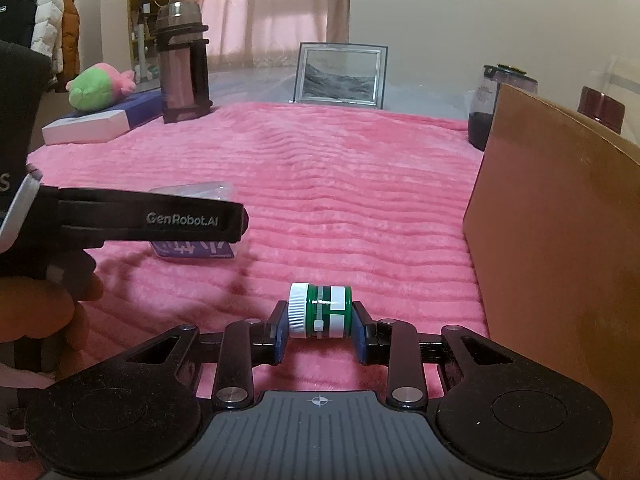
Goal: Organize rigid objects
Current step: 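Grasp the green-striped spool with the right tool while the left tool grasps the clear card box, then carry the spool and card box over the cardboard box with both tools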
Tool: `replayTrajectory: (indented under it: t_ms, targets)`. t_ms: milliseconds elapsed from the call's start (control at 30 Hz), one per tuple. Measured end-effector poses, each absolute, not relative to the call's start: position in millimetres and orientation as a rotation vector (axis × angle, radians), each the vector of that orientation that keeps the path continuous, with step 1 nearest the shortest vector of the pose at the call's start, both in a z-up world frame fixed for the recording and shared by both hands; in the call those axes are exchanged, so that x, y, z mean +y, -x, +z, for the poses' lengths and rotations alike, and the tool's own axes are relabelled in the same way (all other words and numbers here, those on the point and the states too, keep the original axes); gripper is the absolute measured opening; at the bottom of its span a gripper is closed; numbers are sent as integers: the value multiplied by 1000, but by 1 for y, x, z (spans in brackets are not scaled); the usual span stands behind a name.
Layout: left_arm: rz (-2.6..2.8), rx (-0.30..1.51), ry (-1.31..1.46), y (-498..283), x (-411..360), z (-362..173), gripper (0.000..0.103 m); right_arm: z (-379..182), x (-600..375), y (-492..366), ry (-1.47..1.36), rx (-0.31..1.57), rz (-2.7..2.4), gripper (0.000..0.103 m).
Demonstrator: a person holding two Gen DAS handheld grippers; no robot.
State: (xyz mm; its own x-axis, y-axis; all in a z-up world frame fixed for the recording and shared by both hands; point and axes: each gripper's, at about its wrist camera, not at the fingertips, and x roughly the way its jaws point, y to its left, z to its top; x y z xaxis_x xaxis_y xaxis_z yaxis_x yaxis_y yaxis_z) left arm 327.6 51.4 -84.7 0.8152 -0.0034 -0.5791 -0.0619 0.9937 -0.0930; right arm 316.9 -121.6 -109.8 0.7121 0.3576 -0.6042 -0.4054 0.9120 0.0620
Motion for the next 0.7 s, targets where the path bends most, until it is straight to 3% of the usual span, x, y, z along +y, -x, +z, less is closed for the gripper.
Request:
replayTrajectory:
  t_ms: [700]
  targets:
    - [4,688,117,-136,71,-40,85,-56,-142,-184,38,628,487,28]
